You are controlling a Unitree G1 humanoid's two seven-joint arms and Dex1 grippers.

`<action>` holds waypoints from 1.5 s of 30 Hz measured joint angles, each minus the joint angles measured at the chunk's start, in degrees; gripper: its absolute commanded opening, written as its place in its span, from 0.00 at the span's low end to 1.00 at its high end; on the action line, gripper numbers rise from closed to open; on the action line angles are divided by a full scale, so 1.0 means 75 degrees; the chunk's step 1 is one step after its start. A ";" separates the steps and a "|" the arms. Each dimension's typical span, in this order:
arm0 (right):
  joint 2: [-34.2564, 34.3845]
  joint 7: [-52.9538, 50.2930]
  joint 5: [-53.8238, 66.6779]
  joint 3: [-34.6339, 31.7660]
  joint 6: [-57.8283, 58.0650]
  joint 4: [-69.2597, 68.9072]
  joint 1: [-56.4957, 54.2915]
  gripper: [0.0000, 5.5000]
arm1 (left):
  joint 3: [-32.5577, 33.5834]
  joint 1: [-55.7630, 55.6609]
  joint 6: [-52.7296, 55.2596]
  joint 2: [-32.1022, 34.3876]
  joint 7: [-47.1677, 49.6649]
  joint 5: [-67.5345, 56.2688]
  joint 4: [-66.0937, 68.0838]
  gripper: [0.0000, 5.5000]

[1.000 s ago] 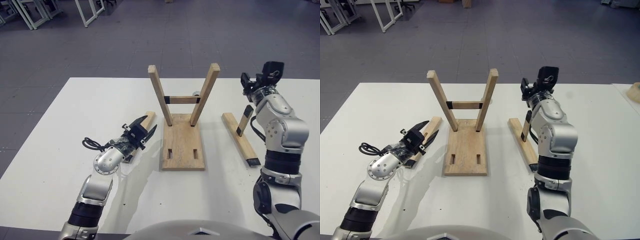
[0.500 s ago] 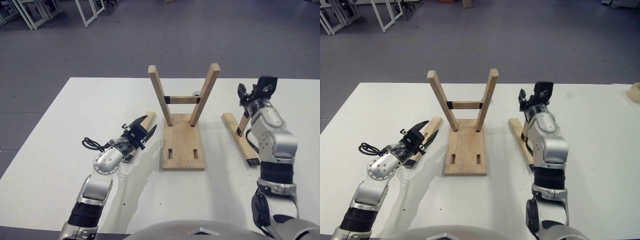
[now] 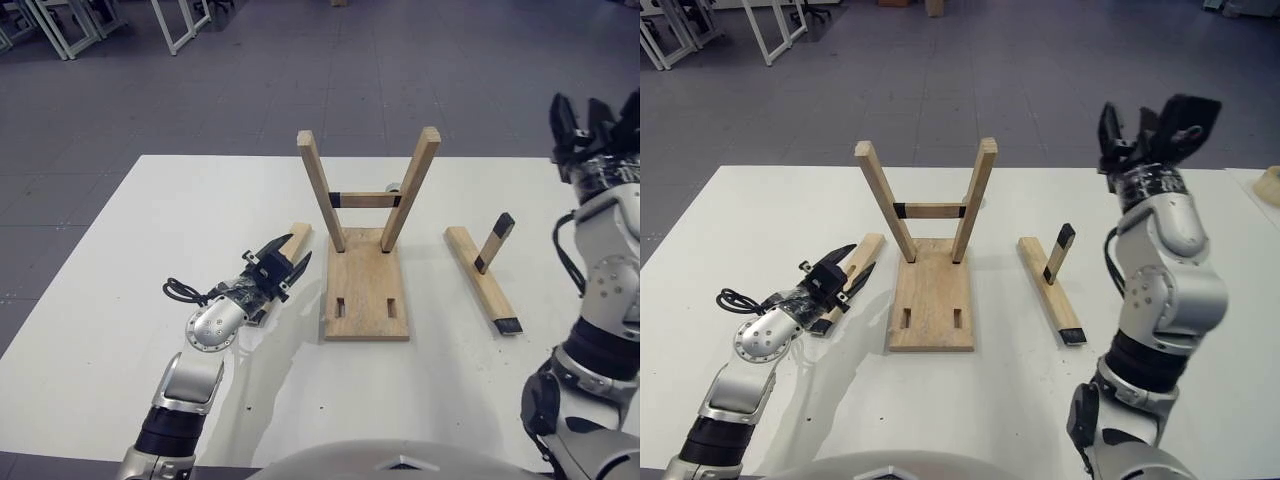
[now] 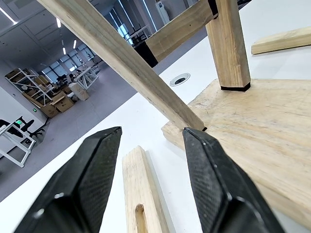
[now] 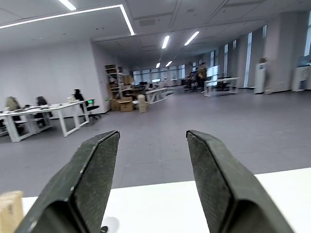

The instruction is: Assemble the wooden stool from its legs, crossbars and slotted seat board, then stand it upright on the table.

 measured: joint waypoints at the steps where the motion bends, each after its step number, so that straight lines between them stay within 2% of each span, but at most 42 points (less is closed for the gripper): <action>1: -0.0081 0.0110 0.0003 -0.0046 0.0023 -0.0054 0.0322 0.50 | 0.0007 0.0005 -0.0002 -0.0003 0.0009 0.0000 -0.0015 0.42; 4: 0.0058 0.0618 -0.0032 -0.0192 -0.0413 0.0087 0.2307 0.59 | 0.0054 0.0110 -0.0004 -0.0007 0.0086 0.0002 -0.0039 0.42; 7: 0.0431 0.1115 -0.0397 -0.0013 -0.1528 0.0852 0.4046 0.71 | 0.0058 0.0177 -0.0006 -0.0012 0.0119 0.0004 -0.0041 0.42; 11: 0.0535 0.1798 -0.0652 0.0495 -0.2699 0.1187 0.5051 0.85 | 0.0070 0.0177 -0.0012 -0.0001 0.0113 0.0001 -0.0033 0.42; 15: 0.0614 0.2472 -0.0725 0.1160 -0.3308 0.1290 0.5935 0.86 | 0.0087 0.0177 -0.0030 0.0003 0.0103 0.0000 0.0030 0.42; 18: 0.0562 0.2730 -0.0908 0.1434 -0.3619 0.1556 0.6057 0.86 | 0.0088 0.0177 -0.0037 0.0003 0.0100 0.0000 0.0085 0.42; 31: 0.0517 0.2710 -0.0916 0.1836 -0.3600 0.2352 0.5303 0.37 | 0.0110 0.0117 -0.0048 0.0001 0.0093 -0.0021 0.0181 0.42; 34: 0.0572 0.2403 -0.0891 0.1749 -0.3452 0.2316 0.4968 0.37 | 0.0253 -0.0029 -0.0053 -0.0020 0.0122 -0.0105 0.0189 0.42; 37: 0.0621 0.1895 -0.0482 0.1318 -0.3159 0.1817 0.3878 0.37 | 0.0867 -0.0486 -0.0111 -0.0344 0.0488 -0.0714 0.0143 0.42; 40: 0.0643 0.1383 0.0448 0.0675 -0.2574 0.1327 0.2585 0.37 | 0.1837 -0.1191 0.0592 -0.0845 0.0858 -0.2337 -0.0248 0.42; 42: 0.0586 0.1221 0.1173 0.0296 -0.2095 0.1096 0.2031 0.37 | 0.2376 -0.1628 0.1556 -0.1064 0.0990 -0.3960 -0.0545 0.42; 45: 0.0395 0.1233 0.2276 0.0061 -0.1469 0.0866 0.1366 0.37 | 0.2897 -0.2142 0.2873 -0.1186 0.1341 -0.6477 -0.0899 0.51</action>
